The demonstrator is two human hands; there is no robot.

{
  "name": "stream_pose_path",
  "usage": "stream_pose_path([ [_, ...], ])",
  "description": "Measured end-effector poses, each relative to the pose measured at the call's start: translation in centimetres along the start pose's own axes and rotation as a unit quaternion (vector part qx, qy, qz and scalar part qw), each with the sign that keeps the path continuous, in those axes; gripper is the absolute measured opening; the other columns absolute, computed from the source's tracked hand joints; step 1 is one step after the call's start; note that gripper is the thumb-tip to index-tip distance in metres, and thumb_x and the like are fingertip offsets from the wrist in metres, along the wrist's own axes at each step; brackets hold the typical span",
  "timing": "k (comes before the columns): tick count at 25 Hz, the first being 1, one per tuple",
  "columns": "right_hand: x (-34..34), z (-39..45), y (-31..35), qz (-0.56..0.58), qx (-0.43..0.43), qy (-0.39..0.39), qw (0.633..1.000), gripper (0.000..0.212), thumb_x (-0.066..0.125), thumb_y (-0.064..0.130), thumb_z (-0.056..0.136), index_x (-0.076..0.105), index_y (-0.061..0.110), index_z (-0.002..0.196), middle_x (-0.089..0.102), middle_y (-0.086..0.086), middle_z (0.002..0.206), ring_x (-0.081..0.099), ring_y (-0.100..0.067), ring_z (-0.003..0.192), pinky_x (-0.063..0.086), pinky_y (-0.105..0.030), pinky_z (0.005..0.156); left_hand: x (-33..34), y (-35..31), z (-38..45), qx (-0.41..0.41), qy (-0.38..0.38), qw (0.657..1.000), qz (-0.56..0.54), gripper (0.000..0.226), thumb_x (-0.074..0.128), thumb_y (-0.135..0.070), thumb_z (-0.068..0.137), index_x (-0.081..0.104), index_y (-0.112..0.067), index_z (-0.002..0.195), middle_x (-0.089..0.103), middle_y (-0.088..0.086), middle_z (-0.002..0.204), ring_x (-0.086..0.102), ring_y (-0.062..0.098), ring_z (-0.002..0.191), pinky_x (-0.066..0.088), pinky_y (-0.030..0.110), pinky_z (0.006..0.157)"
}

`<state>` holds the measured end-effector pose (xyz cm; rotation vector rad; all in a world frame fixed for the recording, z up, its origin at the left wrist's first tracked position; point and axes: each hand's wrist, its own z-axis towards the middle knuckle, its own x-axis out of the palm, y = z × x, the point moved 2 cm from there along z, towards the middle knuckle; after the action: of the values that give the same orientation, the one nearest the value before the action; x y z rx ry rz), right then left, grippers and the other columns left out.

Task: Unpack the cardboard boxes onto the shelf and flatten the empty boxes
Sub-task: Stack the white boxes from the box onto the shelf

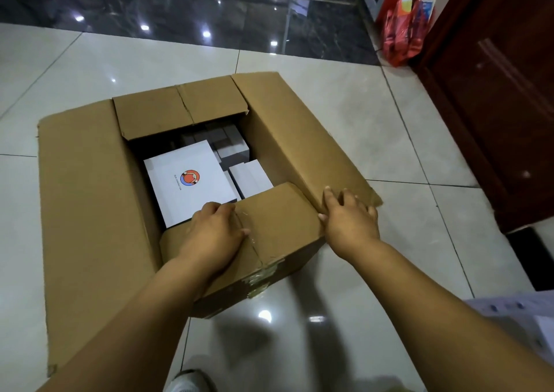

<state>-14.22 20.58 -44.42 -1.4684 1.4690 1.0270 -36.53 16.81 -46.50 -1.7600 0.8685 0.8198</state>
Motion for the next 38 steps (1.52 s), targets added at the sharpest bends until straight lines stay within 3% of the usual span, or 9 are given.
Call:
stream_pose_path([
  [6,1.7,0.3,0.1,0.143,-0.011,0.035,0.989,0.045,0.025,0.028,0.105,0.025,0.019,0.149,0.048,-0.013,0.135,0.051,-0.032,0.115,0.045,-0.042,0.095,0.4,0.5,0.5,-0.026,0.040,0.996,0.079,0.064,0.040,-0.061,0.092,0.033,-0.024,0.143,0.037,0.004,0.147,0.030,0.028,0.136,0.018,0.051,0.113],
  [9,2.5,-0.1,0.5,0.177,-0.014,0.026,0.984,0.037,0.027,0.027,0.103,0.036,0.020,0.139,0.056,-0.009,0.120,0.057,-0.029,0.101,0.049,-0.040,0.085,0.3,0.2,0.5,-0.036,0.040,0.995,0.081,0.064,0.039,-0.062,0.091,0.033,-0.025,0.143,0.038,0.005,0.146,0.030,0.029,0.136,0.013,0.053,0.115],
  [16,1.8,-0.7,0.2,0.134,0.008,0.041,0.990,0.049,0.028,0.030,0.105,0.020,0.019,0.152,0.031,-0.012,0.152,0.035,-0.035,0.135,0.034,-0.043,0.107,-0.5,-0.3,-0.2,-0.041,-0.003,0.997,0.059,0.061,0.049,-0.054,0.091,0.037,-0.021,0.140,0.039,0.007,0.143,0.030,0.030,0.134,0.015,0.051,0.115],
  [21,-2.1,-2.7,2.4,0.107,-0.039,-0.072,0.991,0.048,0.045,0.034,0.099,0.034,0.024,0.145,0.030,-0.007,0.152,0.026,-0.032,0.138,0.032,-0.045,0.108,-2.7,-1.4,-1.9,0.012,-0.126,0.989,0.076,0.068,0.059,-0.053,0.086,0.037,-0.021,0.142,0.037,0.003,0.141,0.027,0.028,0.131,0.011,0.045,0.114],
  [24,-5.0,-4.2,4.2,0.099,-0.101,-0.157,0.977,0.048,0.044,0.041,0.098,0.038,0.025,0.143,0.035,-0.003,0.149,0.029,-0.027,0.136,0.032,-0.042,0.107,-4.6,-2.4,-3.6,0.043,-0.181,0.980,0.076,0.052,0.058,-0.049,0.087,0.047,-0.025,0.132,0.044,0.000,0.135,0.034,0.026,0.125,0.019,0.041,0.104],
  [28,-7.3,-5.7,5.6,0.096,-0.196,-0.162,0.962,0.049,0.036,0.049,0.099,0.039,0.028,0.143,0.039,0.002,0.148,0.023,-0.021,0.142,0.019,-0.046,0.117,-7.1,-4.2,-6.5,0.091,-0.208,0.972,0.054,0.030,0.052,-0.044,0.093,0.057,-0.026,0.116,0.058,-0.004,0.114,0.053,0.020,0.107,0.040,0.041,0.095],
  [32,-8.2,-7.8,5.6,0.050,-0.221,-0.166,0.960,0.042,0.030,0.051,0.100,0.060,0.029,0.120,0.064,0.006,0.115,0.053,-0.018,0.111,0.031,-0.043,0.106,-8.3,-5.6,-9.7,0.099,-0.191,0.976,0.037,0.018,0.053,-0.042,0.093,0.063,-0.028,0.099,0.062,-0.008,0.097,0.058,0.016,0.088,0.049,0.032,0.072],
  [35,-8.5,-10.0,4.9,0.045,-0.217,-0.165,0.961,0.038,0.032,0.046,0.101,0.065,0.027,0.102,0.064,0.006,0.091,0.054,-0.018,0.086,0.036,-0.038,0.087,-8.4,-5.8,-11.4,0.095,-0.136,0.986,-0.006,0.013,0.059,-0.042,0.089,0.065,-0.031,0.085,0.064,-0.014,0.086,0.061,0.013,0.080,0.053,0.034,0.070],
  [38,-8.9,-11.5,3.8,0.061,-0.210,-0.101,0.970,0.029,0.041,0.042,0.098,0.066,0.030,0.104,0.068,0.004,0.094,0.052,-0.016,0.080,0.044,-0.035,0.081,-8.3,-5.5,-12.4,0.104,-0.036,0.991,-0.071,0.011,0.065,-0.043,0.084,0.067,-0.036,0.076,0.063,-0.022,0.075,0.062,0.004,0.068,0.054,0.031,0.066],
])
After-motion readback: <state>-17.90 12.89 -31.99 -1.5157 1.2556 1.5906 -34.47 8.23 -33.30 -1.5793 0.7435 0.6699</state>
